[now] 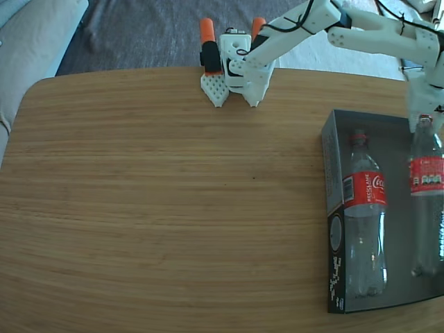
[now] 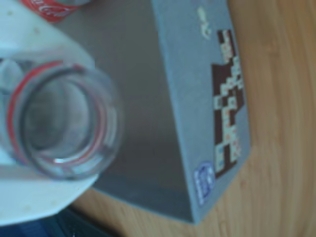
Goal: Grasp the bottles and put them in the box.
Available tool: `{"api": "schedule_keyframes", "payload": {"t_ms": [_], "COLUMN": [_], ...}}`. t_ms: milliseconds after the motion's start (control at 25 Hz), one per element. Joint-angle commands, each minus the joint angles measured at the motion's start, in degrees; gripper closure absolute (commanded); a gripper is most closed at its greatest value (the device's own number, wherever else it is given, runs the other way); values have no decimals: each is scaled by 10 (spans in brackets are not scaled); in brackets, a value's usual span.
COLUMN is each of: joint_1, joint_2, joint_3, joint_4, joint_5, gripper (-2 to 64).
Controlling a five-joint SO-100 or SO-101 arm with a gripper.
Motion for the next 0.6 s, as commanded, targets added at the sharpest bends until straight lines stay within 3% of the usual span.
{"api": "schedule_keyframes", "payload": {"t_ms": [0,240,440,560], "joint_1": [-4,2,18,27], "joint_2": [19,25,25,25], "joint_3": [-39,-36,-39,-40], "joint_4": [11,19,24,48], "joint_5": [0,0,37,45], "gripper": [415,413,300,289]}}
